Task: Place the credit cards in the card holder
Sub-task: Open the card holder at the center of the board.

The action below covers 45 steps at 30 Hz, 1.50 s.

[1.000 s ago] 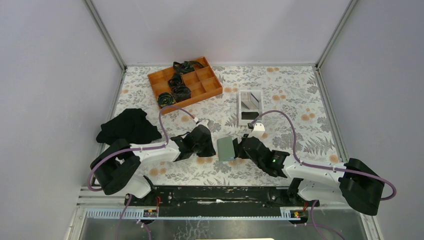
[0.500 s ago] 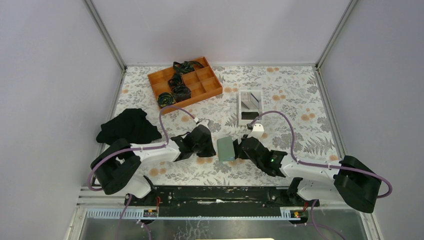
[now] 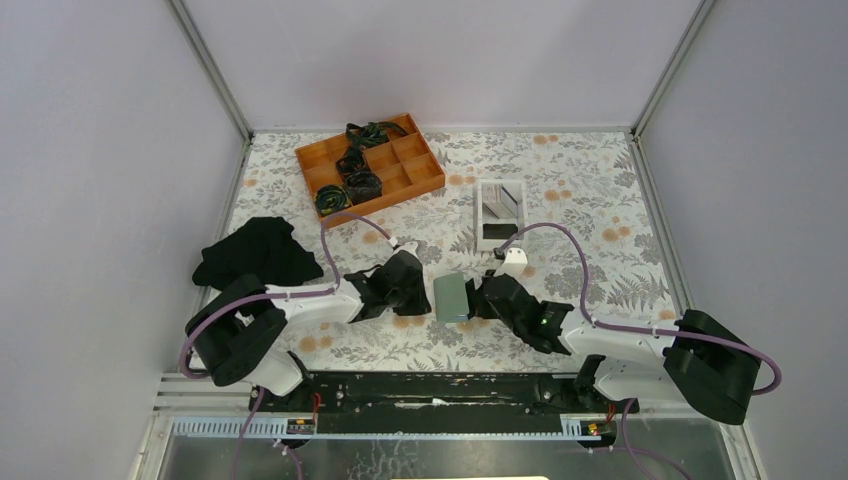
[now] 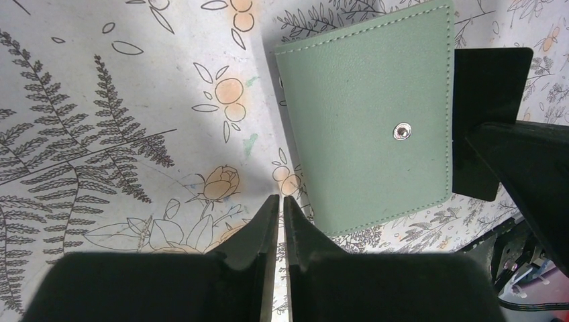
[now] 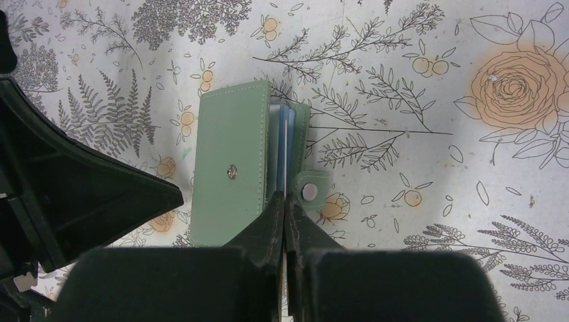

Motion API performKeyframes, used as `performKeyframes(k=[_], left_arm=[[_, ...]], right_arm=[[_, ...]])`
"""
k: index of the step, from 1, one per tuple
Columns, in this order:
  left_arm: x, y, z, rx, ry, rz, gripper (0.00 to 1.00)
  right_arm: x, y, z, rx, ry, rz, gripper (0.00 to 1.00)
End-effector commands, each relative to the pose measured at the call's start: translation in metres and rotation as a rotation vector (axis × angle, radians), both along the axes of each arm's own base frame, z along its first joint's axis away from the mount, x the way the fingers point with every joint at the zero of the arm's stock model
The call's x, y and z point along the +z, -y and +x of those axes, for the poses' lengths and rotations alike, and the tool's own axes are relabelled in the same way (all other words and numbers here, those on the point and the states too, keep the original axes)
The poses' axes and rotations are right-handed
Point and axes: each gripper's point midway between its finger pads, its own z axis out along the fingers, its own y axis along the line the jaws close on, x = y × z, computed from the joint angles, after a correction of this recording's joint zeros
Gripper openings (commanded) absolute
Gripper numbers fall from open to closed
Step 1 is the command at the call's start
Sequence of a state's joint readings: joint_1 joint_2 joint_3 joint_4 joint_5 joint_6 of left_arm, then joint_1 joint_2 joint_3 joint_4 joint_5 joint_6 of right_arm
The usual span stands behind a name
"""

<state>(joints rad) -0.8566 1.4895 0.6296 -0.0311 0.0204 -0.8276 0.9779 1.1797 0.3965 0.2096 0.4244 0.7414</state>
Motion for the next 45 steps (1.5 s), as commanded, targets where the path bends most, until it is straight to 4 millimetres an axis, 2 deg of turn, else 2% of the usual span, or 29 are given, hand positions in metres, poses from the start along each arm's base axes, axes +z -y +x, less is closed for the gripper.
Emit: performKeyframes(k=[1,17,26,34,45], left_arm=[[0.003,0.007,0.001,-0.009,0.005,-0.02,0.12],[0.003,0.017,-0.005,-0.026,-0.01,-0.029,0.1],[0.001,0.019,-0.012,-0.038,-0.016,-0.021,0.1],[0.001,0.019,-0.015,-0.041,-0.016,-0.023,0.1],[-0.001,0.018,-0.019,-0.05,-0.016,-0.013,0.09]], right_arm=[[0.01,-0.004,0.005,-0.01,0.028,0.049,0.0],[0.011,0.0,0.004,-0.064,0.006,0.159,0.0],[0.019,-0.003,0.009,-0.079,0.016,0.208,0.0],[0.015,-0.006,0.007,-0.083,-0.001,0.233,0.0],[0.027,-0.007,0.01,-0.087,0.017,0.253,0.0]])
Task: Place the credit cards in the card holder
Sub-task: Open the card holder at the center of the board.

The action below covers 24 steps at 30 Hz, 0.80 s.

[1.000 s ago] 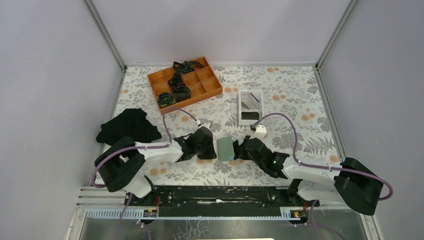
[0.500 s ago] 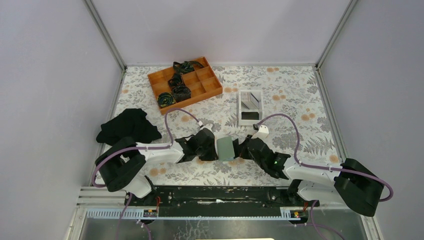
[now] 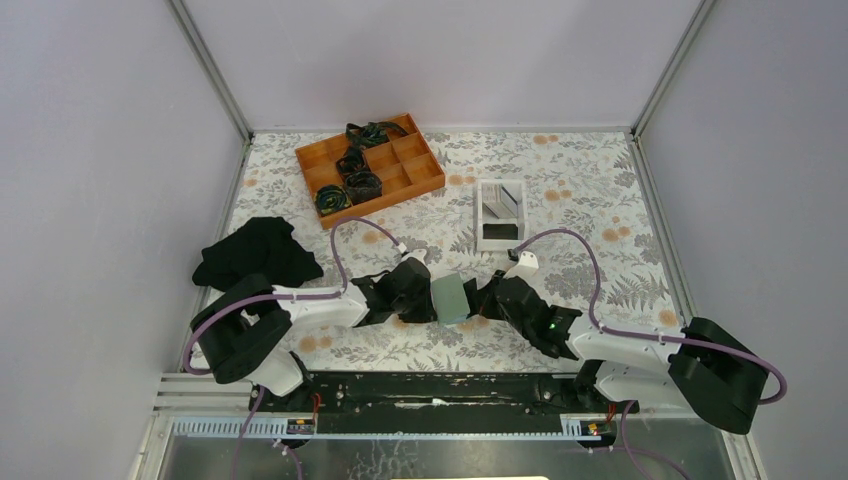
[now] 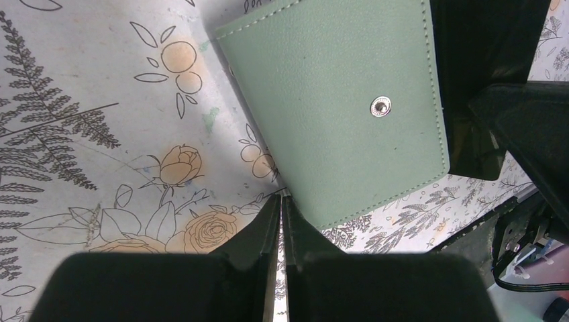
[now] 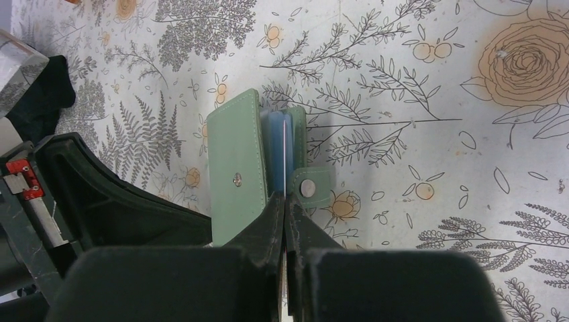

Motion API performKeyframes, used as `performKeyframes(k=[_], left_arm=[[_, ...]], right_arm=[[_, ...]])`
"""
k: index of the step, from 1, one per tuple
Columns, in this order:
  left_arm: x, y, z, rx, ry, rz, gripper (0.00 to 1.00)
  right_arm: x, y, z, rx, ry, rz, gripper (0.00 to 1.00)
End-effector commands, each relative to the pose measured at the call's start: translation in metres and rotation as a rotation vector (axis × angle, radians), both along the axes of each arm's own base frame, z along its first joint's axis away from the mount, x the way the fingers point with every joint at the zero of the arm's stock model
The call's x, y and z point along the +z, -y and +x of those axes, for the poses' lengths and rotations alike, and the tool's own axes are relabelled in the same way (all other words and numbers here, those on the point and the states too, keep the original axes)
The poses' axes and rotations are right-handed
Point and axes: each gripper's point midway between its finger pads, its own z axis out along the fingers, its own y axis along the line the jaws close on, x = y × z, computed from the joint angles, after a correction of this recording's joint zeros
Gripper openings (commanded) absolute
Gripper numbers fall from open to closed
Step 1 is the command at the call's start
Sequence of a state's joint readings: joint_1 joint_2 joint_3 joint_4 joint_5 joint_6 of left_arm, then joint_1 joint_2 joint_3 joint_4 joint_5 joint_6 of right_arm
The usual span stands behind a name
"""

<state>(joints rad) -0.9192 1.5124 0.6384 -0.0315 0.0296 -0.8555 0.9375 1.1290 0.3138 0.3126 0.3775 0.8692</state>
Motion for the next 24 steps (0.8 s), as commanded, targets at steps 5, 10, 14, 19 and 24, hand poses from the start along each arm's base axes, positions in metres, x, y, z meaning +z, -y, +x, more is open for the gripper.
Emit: performKeyframes(k=[5,10,14,19,24], left_arm=[[-0.001,0.002,-0.001,-0.005,0.009,0.001,0.09],[-0.003,0.001,-0.001,-0.005,0.005,0.01,0.09],[-0.003,0.001,0.0,-0.005,0.007,0.011,0.09],[-0.004,0.0,-0.001,0.001,0.003,0.014,0.09],[-0.005,0.001,0.0,0.008,-0.002,0.013,0.08]], right_arm=[[0.029,-0.009,0.01,-0.016,0.054,0.074,0.0],[0.033,-0.008,0.011,-0.013,0.064,0.067,0.0],[0.035,-0.007,0.011,-0.009,0.07,0.055,0.0],[0.036,-0.004,0.011,-0.007,0.076,0.041,0.0],[0.037,-0.003,0.01,-0.008,0.08,0.041,0.0]])
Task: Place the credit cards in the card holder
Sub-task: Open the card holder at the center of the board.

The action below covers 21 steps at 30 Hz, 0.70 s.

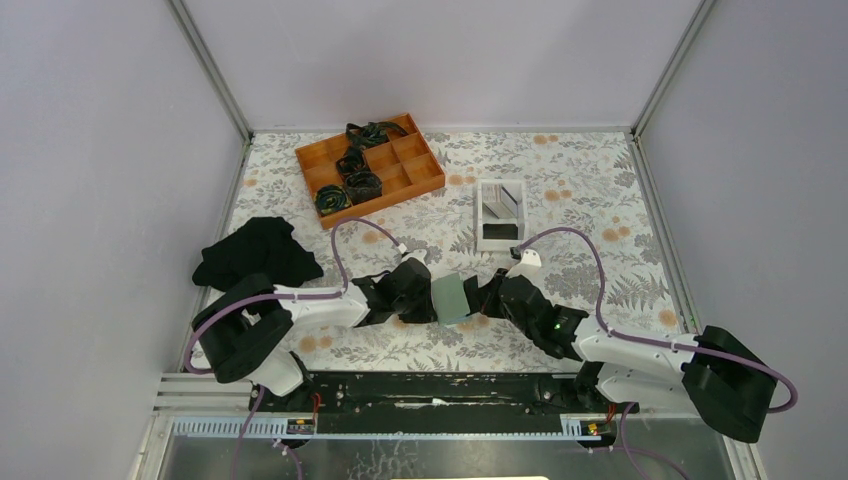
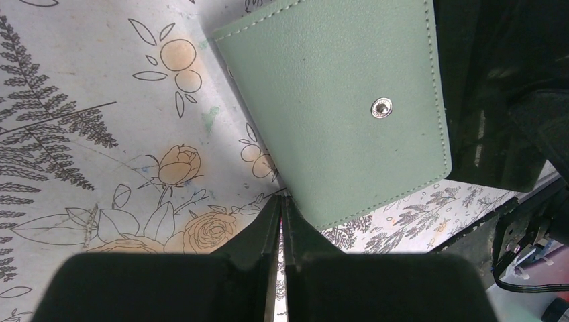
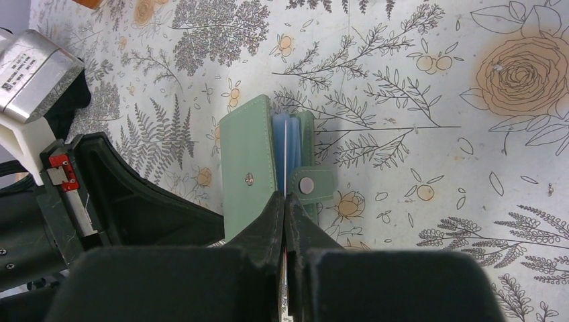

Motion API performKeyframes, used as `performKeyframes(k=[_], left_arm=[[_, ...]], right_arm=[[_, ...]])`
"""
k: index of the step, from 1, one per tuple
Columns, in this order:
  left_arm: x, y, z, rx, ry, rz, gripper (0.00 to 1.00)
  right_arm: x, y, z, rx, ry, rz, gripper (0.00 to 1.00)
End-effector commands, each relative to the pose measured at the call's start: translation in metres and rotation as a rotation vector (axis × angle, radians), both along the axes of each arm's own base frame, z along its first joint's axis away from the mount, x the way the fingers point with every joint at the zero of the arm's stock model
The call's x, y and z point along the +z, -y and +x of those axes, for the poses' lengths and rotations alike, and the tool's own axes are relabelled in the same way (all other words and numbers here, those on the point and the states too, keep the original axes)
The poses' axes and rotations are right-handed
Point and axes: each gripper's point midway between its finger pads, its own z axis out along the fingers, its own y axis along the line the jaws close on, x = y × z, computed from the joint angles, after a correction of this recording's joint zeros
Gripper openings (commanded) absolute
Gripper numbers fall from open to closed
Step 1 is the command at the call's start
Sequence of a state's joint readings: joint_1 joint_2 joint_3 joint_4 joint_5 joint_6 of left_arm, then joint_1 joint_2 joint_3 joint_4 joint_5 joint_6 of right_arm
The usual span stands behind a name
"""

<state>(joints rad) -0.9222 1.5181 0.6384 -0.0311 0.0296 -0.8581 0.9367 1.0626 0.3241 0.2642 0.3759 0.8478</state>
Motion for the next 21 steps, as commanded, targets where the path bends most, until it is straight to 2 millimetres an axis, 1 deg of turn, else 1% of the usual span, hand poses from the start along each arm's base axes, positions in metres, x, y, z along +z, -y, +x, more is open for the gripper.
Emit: performKeyframes(k=[1,9,17,21], left_arm=[[-0.004,0.001,0.001,0.01,0.001,0.01,0.08],[-0.003,0.006,0.0,0.007,0.002,0.009,0.08],[-0.004,0.004,0.001,0.012,0.01,0.025,0.08],[-0.005,0.002,0.003,0.011,0.017,0.044,0.08]], right_arm=[[0.024,-0.004,0.011,-0.019,0.057,0.036,0.0],[0.024,-0.007,0.01,-0.01,0.058,0.063,0.0],[0.032,-0.012,0.01,0.009,0.067,0.11,0.0],[0.033,-0.015,0.009,0.025,0.061,0.13,0.0]])
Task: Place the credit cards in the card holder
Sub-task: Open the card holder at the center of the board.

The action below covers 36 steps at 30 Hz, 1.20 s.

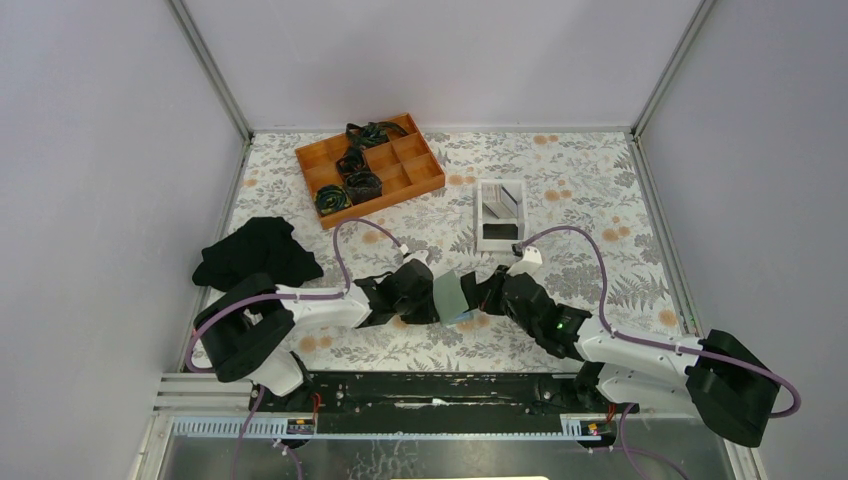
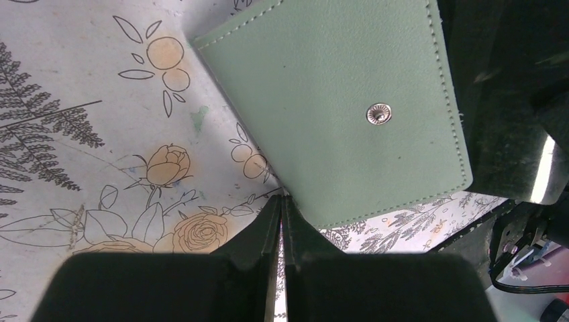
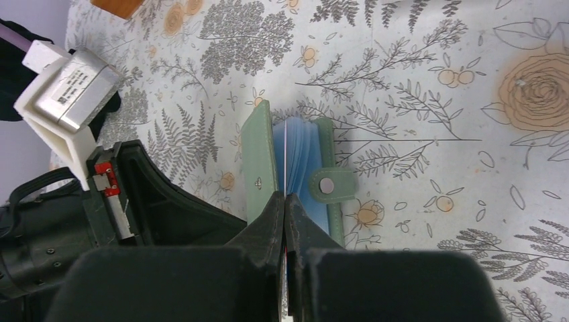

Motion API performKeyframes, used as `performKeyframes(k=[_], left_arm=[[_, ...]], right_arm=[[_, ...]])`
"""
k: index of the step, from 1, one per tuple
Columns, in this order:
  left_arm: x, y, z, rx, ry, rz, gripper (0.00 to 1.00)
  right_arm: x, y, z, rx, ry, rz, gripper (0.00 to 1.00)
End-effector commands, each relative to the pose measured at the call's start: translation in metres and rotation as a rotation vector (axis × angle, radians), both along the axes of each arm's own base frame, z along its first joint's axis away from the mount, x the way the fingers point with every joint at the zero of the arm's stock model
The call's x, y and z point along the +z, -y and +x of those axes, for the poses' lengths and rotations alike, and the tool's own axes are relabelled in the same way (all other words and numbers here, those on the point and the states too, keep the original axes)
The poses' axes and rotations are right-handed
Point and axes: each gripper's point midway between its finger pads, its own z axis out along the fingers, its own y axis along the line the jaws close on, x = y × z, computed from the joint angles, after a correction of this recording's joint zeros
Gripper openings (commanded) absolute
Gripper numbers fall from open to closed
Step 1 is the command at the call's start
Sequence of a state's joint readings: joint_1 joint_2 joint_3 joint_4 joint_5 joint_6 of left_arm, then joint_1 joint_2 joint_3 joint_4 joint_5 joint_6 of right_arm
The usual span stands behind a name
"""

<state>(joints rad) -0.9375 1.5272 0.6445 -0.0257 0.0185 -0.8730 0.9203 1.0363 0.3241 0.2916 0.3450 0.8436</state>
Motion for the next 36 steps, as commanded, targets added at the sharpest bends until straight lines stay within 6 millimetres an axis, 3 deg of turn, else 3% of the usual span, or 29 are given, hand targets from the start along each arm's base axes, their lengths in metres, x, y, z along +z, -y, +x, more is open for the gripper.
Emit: performKeyframes(k=[1,13,27,36], left_arm=[[-0.005,-0.003,0.004,0.005,0.019,0.051,0.08],[-0.013,-0.008,0.006,-0.007,0.028,0.096,0.07],[-0.02,-0.022,0.006,0.01,0.033,0.127,0.07],[-0.024,-0.03,0.002,0.019,0.025,0.131,0.06]], right_arm=[[0.02,-0.012,0.006,0.018,0.037,0.084,0.0],[0.02,-0.024,0.005,0.063,0.026,0.091,0.0],[0.003,-0.026,0.012,0.081,0.024,0.005,0.0],[0.016,-0.032,0.03,0.086,0.066,-0.036,0.0]])
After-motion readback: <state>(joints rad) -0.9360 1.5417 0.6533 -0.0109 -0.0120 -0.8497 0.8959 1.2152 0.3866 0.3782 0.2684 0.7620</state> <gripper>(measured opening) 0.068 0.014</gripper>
